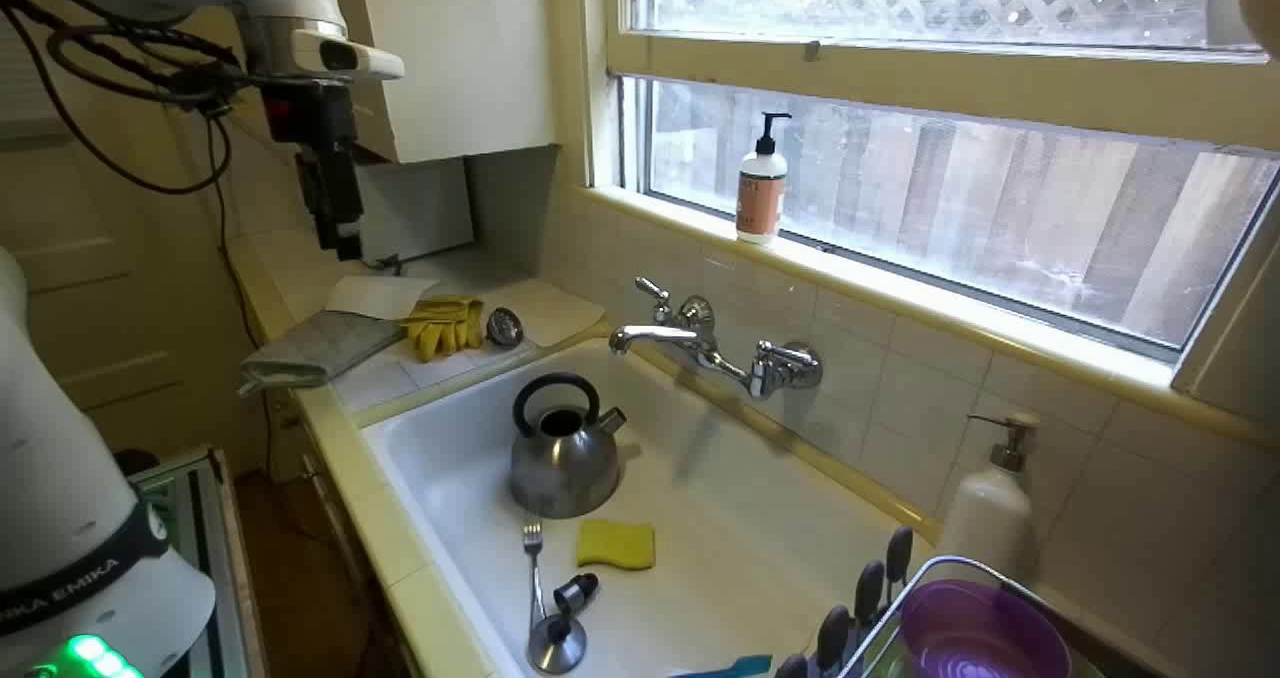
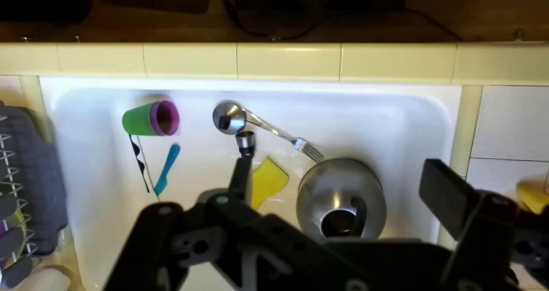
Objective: Take the purple bowl out of the plate rack and put it into the sink the turn on the water to the faucet and put water in it
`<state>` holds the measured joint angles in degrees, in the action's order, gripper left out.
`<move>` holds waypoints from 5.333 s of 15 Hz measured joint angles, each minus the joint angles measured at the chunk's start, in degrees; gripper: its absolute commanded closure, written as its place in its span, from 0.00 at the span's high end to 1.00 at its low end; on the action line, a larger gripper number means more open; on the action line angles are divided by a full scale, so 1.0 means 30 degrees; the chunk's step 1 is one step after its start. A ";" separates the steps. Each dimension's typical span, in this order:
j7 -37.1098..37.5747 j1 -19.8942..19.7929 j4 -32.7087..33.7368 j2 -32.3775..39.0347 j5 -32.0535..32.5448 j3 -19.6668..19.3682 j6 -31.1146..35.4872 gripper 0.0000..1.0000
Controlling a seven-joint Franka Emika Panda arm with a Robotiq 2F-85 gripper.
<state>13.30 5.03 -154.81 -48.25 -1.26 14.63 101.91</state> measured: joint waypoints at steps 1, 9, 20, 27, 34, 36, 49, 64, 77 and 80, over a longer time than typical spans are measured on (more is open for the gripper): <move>0.0000 0.0000 0.0000 0.0001 0.0000 0.0000 0.0000 1.00; 0.1303 -0.0802 -0.0249 -0.0028 0.0875 -0.0171 0.0001 1.00; 0.2025 -1.0096 -0.0914 0.0667 0.8672 -0.7062 0.6695 1.00; 0.3351 -1.2908 -0.0773 0.2734 0.9046 -0.8586 1.0956 1.00; 0.3434 -1.3140 -0.0673 0.2949 0.8988 -0.8389 1.1346 1.00; 0.3186 -1.3244 -0.0690 0.3724 0.9030 -0.8861 1.4181 1.00; -0.6845 -0.1882 0.4639 1.1814 -0.3307 -1.9409 2.0609 1.00; -0.9285 -0.0910 0.7566 1.8268 -0.8083 -2.1344 2.0369 1.00; -1.2434 -0.8256 1.5446 2.6675 -1.2133 -1.4443 1.8531 1.00; -1.1213 -1.0624 1.6641 2.7466 -0.9900 -1.2131 1.8533 1.00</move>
<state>-20.34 -26.84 -104.89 34.15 -30.96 -21.76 157.51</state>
